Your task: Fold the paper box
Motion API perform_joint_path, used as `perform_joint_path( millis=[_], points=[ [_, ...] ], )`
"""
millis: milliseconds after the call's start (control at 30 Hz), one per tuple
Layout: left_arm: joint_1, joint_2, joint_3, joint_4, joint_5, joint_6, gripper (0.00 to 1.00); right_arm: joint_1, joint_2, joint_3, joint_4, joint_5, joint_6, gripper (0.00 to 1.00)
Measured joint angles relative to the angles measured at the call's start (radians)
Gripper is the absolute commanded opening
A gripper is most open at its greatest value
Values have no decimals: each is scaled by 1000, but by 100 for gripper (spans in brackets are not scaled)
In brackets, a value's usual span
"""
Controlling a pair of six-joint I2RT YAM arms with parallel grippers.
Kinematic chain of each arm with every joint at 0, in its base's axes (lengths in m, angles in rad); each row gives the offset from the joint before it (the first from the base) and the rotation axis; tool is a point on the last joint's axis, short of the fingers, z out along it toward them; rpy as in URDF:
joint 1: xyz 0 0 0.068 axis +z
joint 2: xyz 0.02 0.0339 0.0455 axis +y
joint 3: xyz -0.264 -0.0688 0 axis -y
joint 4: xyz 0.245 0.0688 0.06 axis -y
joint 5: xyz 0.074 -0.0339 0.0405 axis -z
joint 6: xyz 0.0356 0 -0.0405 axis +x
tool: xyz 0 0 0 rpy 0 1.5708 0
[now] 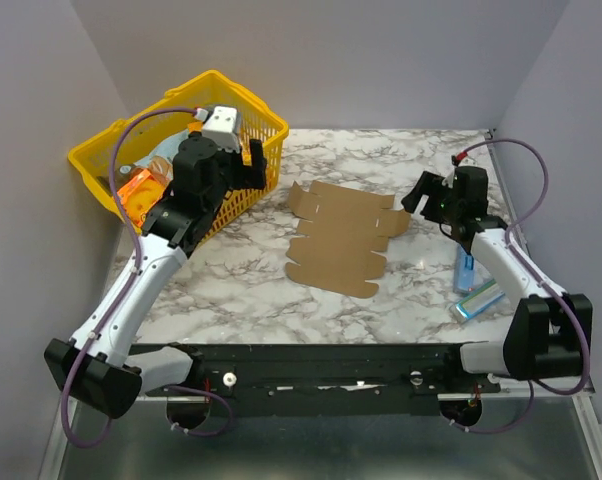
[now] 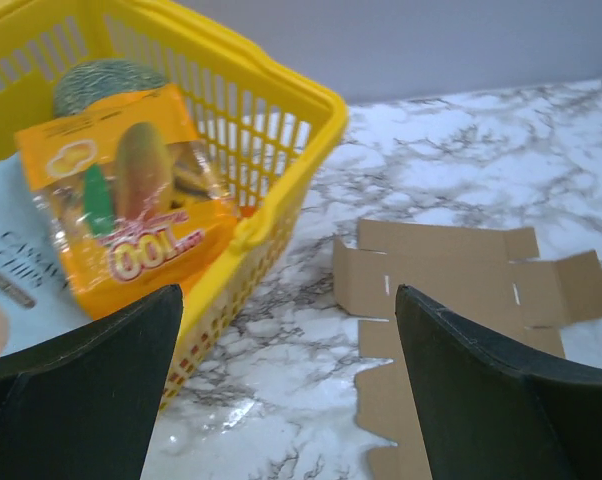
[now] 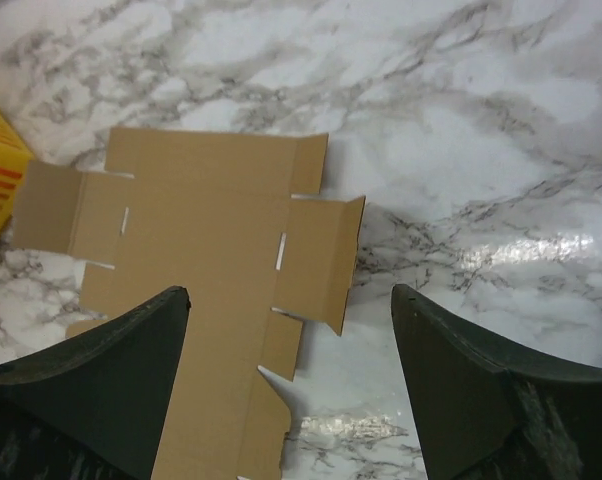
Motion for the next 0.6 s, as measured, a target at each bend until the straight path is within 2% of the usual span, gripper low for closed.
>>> perform_joint_path(
  millis=[100,300,500,600],
  points=[
    [-43,41,8,16,70,11,99,0,111,29,-60,-14,10,84],
    [-40,55,-119,37,236,-8,99,0,244,50,-121,-36,35,76],
    [-40,61,-152,48,300,-22,99,0,305,54,-111,-110,50,58],
    [-40,61,-152,61,309,-24,99,0,323,55,-92,-136,50,44]
  ],
)
